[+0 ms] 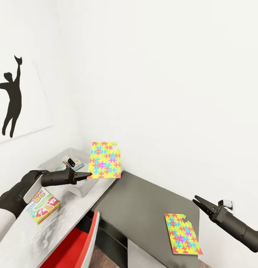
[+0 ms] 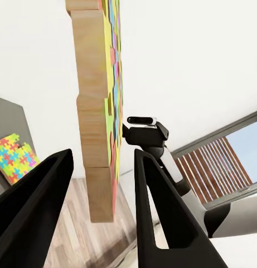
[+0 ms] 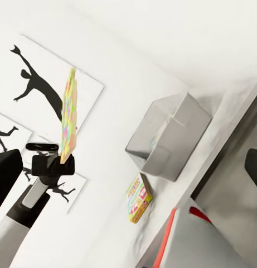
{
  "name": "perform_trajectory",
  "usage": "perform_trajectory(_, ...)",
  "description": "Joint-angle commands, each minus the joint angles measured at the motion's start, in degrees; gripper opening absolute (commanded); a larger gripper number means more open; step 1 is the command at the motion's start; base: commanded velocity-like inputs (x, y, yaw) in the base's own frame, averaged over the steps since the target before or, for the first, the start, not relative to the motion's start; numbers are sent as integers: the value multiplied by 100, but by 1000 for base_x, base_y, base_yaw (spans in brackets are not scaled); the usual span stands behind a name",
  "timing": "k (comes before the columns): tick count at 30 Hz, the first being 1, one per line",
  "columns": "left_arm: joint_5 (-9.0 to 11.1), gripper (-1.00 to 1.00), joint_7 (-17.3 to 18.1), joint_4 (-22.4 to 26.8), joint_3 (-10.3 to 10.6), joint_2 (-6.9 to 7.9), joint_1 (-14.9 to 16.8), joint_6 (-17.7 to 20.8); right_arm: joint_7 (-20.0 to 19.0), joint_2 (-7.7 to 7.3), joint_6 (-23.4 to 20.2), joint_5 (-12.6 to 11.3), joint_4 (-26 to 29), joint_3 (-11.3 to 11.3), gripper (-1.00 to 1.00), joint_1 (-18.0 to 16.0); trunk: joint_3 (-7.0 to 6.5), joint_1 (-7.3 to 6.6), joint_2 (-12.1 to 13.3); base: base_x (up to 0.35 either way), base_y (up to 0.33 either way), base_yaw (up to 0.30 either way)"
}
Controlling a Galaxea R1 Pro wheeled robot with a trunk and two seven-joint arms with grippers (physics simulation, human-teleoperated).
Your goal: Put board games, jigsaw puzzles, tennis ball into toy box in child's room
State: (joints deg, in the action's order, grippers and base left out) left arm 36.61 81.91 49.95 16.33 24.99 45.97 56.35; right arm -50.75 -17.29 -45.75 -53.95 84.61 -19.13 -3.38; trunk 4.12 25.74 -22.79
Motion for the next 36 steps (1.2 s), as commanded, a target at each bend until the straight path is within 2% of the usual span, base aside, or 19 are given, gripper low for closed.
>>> perform_trajectory(1,21,-100,18,-2,22,6,9,60,-5,-1,-30,-15,1,-3,100,-5,13,5,-13,117,-93,3)
perform_trajectory(36,21,-100,27,-2,19,-3,-18,-37,-5,7,-30,-10,-5,-3,100,-5,13,5,-13,86,-7,24)
